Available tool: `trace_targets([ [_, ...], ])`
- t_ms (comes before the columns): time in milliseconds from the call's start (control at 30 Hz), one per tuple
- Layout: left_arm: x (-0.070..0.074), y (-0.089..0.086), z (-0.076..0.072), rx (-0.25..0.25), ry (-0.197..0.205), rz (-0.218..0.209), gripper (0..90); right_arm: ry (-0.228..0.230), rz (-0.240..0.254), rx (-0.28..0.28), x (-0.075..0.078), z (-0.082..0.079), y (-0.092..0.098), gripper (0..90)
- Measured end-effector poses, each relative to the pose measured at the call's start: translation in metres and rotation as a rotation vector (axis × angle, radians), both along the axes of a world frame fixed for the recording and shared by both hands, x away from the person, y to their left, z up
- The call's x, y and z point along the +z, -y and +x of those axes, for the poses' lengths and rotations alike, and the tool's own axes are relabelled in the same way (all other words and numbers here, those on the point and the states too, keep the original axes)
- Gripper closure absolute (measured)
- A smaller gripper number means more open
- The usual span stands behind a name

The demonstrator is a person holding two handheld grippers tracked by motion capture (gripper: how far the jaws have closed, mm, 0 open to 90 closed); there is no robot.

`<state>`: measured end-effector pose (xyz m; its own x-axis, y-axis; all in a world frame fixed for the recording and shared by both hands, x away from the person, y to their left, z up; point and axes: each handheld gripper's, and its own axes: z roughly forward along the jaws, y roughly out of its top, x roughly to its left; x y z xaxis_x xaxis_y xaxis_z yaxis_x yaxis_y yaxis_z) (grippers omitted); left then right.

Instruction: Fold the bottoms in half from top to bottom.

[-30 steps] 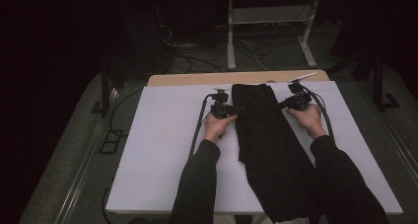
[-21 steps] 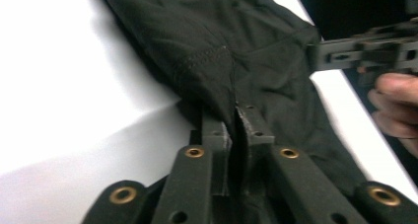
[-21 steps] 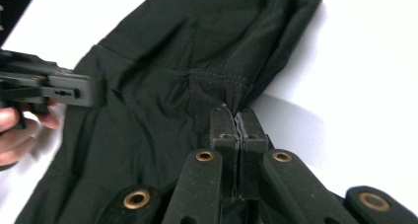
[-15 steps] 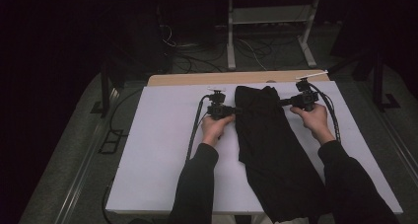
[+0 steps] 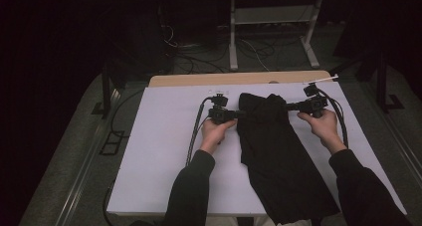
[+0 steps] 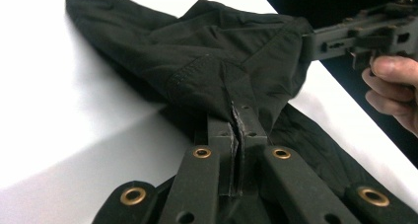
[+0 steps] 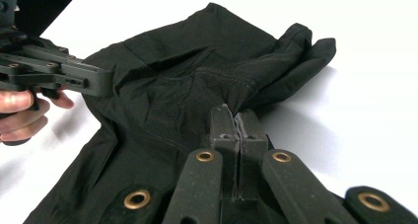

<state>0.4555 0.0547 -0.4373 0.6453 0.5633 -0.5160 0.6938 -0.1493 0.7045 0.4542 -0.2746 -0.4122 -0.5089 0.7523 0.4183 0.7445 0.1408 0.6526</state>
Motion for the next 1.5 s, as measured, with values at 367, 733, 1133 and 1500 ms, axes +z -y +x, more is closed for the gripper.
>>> trace_targets([
  [367,0.017,0.008,-0.023,-0.073,0.065,0.011,86.3,0.027,0.039,-0.001,0.0,-0.02,0.008,87.4],
  [733,0.03,0.01,-0.042,-0.099,0.089,0.025,86.2,0.047,0.089,-0.016,0.0,-0.034,0.015,87.4],
  [1133,0.03,0.005,-0.053,-0.076,0.079,0.023,86.1,0.042,0.095,-0.007,-0.003,-0.048,0.019,87.3],
  [1500,0.035,0.002,-0.067,-0.091,0.089,0.004,86.1,0.05,0.093,0.01,0.004,-0.064,0.019,87.3],
])
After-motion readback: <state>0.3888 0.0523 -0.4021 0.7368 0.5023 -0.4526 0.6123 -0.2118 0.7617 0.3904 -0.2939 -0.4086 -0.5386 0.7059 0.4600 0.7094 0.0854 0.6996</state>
